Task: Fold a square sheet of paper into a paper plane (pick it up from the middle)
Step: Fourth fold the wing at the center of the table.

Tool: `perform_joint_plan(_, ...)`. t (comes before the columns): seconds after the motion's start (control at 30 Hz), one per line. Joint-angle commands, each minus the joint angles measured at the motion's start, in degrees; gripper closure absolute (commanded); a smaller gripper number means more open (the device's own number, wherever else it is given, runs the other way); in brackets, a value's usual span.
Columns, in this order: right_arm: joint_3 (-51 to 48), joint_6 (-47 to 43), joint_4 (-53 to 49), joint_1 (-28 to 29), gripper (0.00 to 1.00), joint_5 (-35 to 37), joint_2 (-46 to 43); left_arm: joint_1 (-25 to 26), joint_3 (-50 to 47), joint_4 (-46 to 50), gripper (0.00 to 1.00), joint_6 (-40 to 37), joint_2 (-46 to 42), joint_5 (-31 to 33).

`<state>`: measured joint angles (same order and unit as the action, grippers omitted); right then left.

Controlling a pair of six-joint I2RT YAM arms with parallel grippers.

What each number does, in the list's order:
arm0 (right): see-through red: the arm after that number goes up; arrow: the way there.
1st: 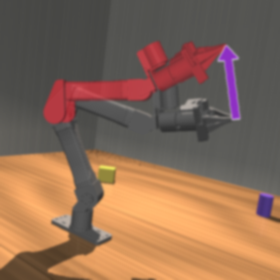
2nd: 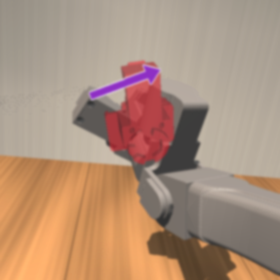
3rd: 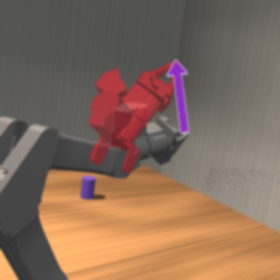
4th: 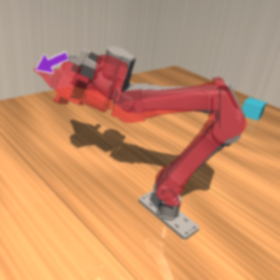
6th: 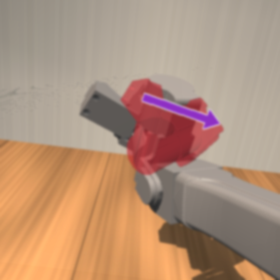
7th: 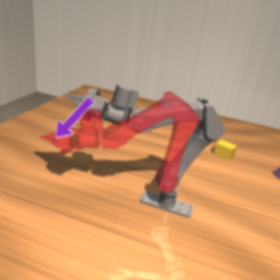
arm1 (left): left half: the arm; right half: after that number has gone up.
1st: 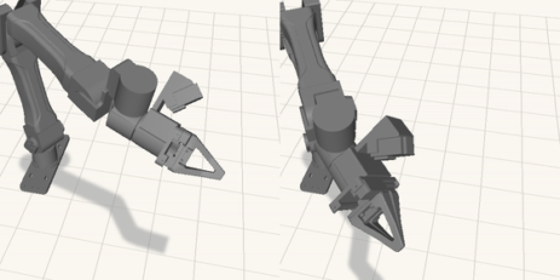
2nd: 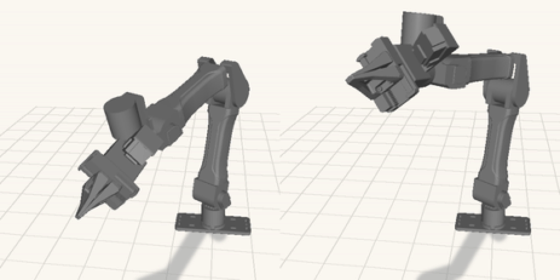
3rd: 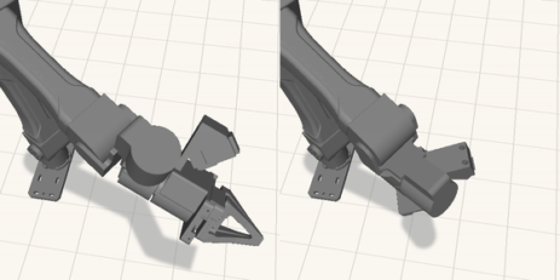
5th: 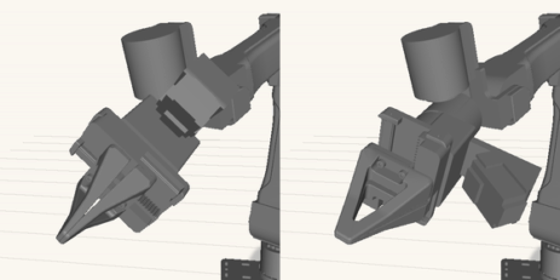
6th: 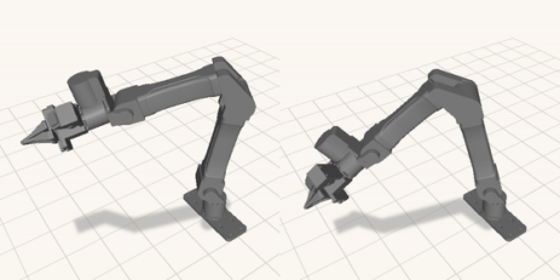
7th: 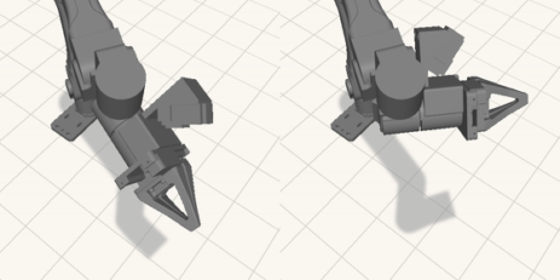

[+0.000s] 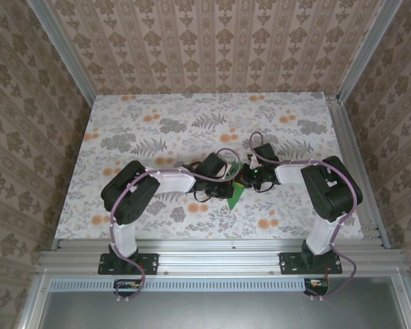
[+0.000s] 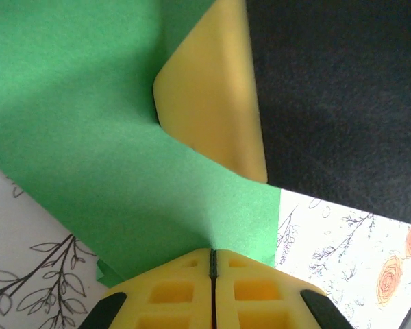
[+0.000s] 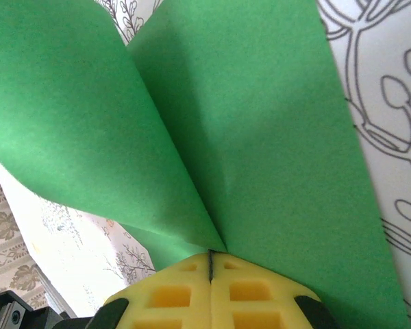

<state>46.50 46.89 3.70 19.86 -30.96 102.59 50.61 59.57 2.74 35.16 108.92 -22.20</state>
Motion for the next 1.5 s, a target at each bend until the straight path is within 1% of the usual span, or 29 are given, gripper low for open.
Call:
perform_joint_plan(0.0,0.7,1.4,1.1,-0.4,0.96,4.6,-1.4,0.9,-2.3,5.3,0.93,-2.6,0.8,3.4)
perform_joint_plan(0.1,0.9,2.4,3.8,-0.7,0.96,5.1,-0.9,1.0,-3.2,6.1,0.94,-3.2,0.5,4.4)
perform_joint_plan(0.27,1.9,2.5,4.6,-0.8,0.96,5.9,-0.7,1.5,-5.7,5.0,0.95,-4.0,-0.8,5.9)
perform_joint_plan(0.4,2.9,2.3,3.8,-0.6,0.96,2.6,-0.9,1.5,-6.4,4.9,0.96,-4.6,-1.1,6.7)
perform_joint_plan(0.57,1.1,2.2,-0.3,1.1,0.96,0.8,-5.6,1.4,-6.3,5.3,0.96,-5.4,-1.1,7.2)
perform_joint_plan(0.7,-2.0,3.3,-1.8,2.6,0.95,1.4,-9.6,1.4,-5.7,5.7,0.96,-5.7,-0.9,7.3)
perform_joint_plan(0.77,-2.9,3.7,-1.6,3.2,0.95,1.4,-9.8,1.3,-5.5,5.7,0.96,-5.7,-0.9,6.9)
perform_joint_plan(0.9,-1.8,4.3,0.0,3.8,0.95,0.7,-6.7,1.5,-4.9,5.9,0.96,-6.4,-0.6,6.2)
perform_joint_plan(1.0,0.2,3.7,-1.2,3.8,0.95,1.5,-4.1,1.5,-5.1,5.9,0.96,-6.4,-1.2,6.5)
perform_joint_plan(1.17,3.0,3.8,-0.2,3.7,0.96,0.8,1.4,1.3,-5.9,4.9,0.96,-6.2,-2.4,6.1)
perform_joint_plan(1.3,5.8,2.1,-2.9,3.5,0.96,5.3,3.4,1.2,-5.6,6.1,0.96,-6.8,-2.7,6.2)
perform_joint_plan(1.4,7.3,0.5,-4.6,3.4,0.96,8.6,4.0,1.0,-6.9,4.3,0.96,-6.3,-4.0,4.9)
perform_joint_plan(1.47,8.2,-0.4,-5.9,3.4,0.96,10.6,4.6,1.0,-6.8,5.3,0.97,-6.5,-4.6,5.1)
